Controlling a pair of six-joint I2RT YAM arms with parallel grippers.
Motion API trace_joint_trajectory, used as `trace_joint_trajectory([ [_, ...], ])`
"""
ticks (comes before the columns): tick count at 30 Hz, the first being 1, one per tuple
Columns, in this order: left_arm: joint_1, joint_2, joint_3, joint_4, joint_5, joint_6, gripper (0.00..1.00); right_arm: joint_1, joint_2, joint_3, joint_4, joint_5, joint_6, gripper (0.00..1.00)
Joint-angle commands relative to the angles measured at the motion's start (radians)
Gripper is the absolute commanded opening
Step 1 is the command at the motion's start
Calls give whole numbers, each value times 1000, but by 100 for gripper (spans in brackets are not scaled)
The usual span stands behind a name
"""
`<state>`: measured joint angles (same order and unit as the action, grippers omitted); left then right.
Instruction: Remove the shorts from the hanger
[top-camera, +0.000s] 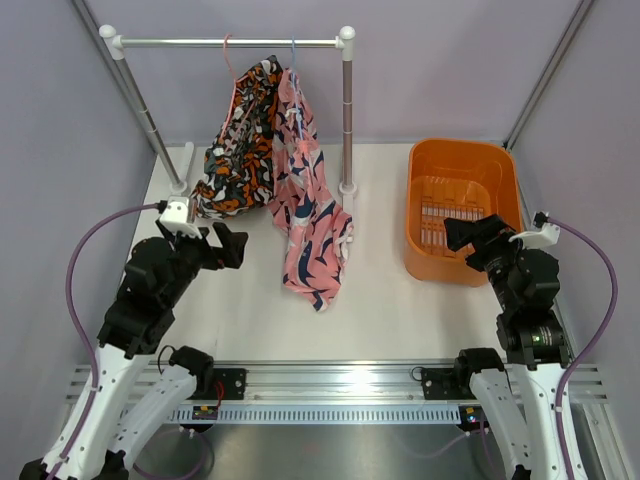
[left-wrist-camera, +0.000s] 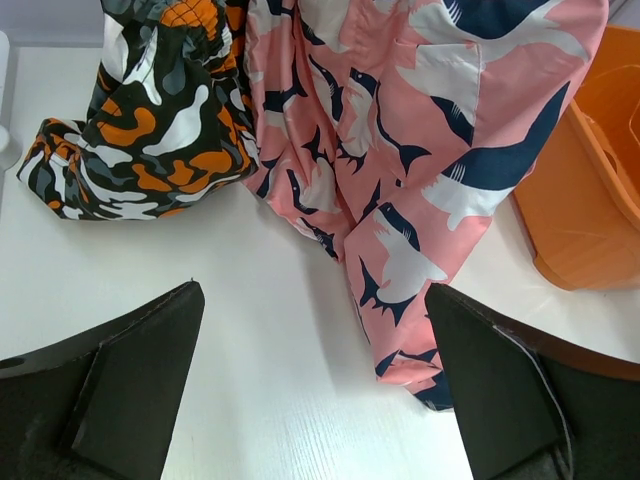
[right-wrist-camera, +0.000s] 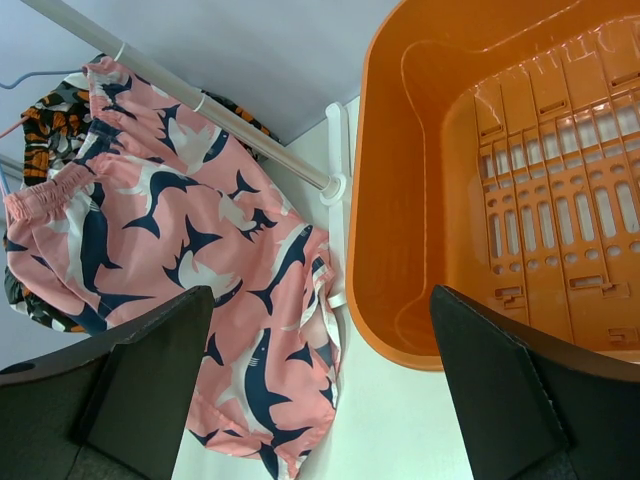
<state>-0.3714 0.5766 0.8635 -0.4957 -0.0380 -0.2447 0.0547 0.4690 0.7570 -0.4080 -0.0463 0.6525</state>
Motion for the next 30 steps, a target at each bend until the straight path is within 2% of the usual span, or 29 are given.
trace_joint_trajectory([
  [1, 2, 22, 26, 35, 26, -7, 99, -6, 13, 34, 32, 0, -4, 100],
  [3, 2, 37, 46, 48, 30, -13, 99, -6, 17, 44, 28, 2, -14, 99],
  [6, -3, 150, 150, 28, 64, -56, 99, -6, 17, 50, 17, 6, -25, 99],
  [7, -7, 192, 248, 5, 43, -85, 99, -6, 16, 48, 17, 8, -27, 99],
  [9, -43, 307, 345, -3, -15, -114, 99, -6, 11, 38, 31, 0, -24, 100],
  [10, -56, 346, 446, -13, -89, -120, 99, -6, 13, 36, 37, -6, -22, 100],
  [13, -75, 552, 595, -35, -134, -128, 99, -6, 26, 54, 37, -13, -24, 99],
  [14, -81, 607, 697, -40, -135, -125, 99, -6, 33, 70, 32, -13, -24, 100],
  [15, -87, 703, 745, -31, -144, -120, 99, -6, 46, 77, 34, -17, -24, 99],
  [20, -113, 923, 954, 69, -243, -96, 99, -6, 103, 117, 43, -40, -34, 99],
  [25, -129, 1116, 1040, 255, -330, -39, 99, -6, 169, 113, 89, -52, -45, 100],
  [30, -132, 1189, 1052, 431, -424, 7, 99, -6, 224, 94, 141, -75, -51, 99],
])
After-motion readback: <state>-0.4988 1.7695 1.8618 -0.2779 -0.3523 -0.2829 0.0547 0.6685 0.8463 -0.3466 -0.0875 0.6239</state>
